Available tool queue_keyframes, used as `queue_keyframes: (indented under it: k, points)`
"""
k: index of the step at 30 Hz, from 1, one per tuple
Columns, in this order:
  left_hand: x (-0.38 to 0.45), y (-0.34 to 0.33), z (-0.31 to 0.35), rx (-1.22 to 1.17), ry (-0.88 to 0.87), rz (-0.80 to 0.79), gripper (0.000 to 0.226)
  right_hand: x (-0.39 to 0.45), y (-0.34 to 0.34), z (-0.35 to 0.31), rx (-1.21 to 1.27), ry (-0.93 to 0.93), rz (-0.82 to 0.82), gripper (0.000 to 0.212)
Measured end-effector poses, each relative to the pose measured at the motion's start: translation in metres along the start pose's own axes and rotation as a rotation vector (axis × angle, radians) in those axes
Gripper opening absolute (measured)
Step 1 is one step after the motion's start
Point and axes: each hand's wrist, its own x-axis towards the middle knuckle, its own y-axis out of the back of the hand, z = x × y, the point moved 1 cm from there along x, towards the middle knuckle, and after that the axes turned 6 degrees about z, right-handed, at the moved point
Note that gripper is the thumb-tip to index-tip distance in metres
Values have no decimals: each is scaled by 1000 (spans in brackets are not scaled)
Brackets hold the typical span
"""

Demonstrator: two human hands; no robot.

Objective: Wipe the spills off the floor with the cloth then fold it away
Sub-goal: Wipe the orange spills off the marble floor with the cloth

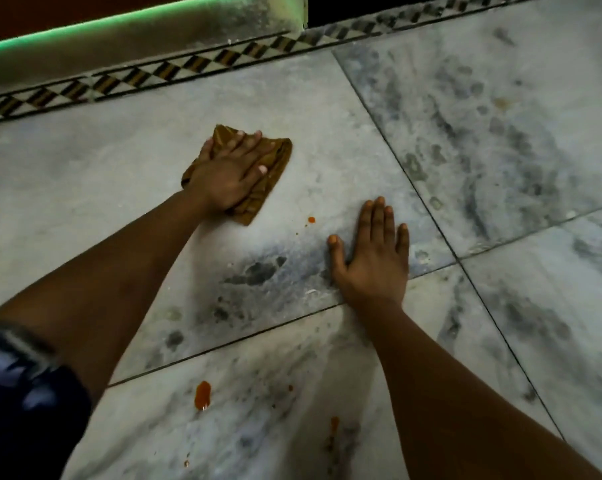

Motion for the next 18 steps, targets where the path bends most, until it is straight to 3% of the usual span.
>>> queue_keyframes:
  k: [5,11,15,18]
  points:
    - [40,-3,19,-18,236,16,49,0,0,0,12,-3,10,77]
    - [-35,-4,28,-1,-97,-35,59,0,1,-1,6,-8,5,82]
    - [-5,0,-4,16,136,-2,51,0,0,-1,12,-3,8,82]
    - [27,-7,29,-41,287,12,49,0,1,0,15,-9,9,79]
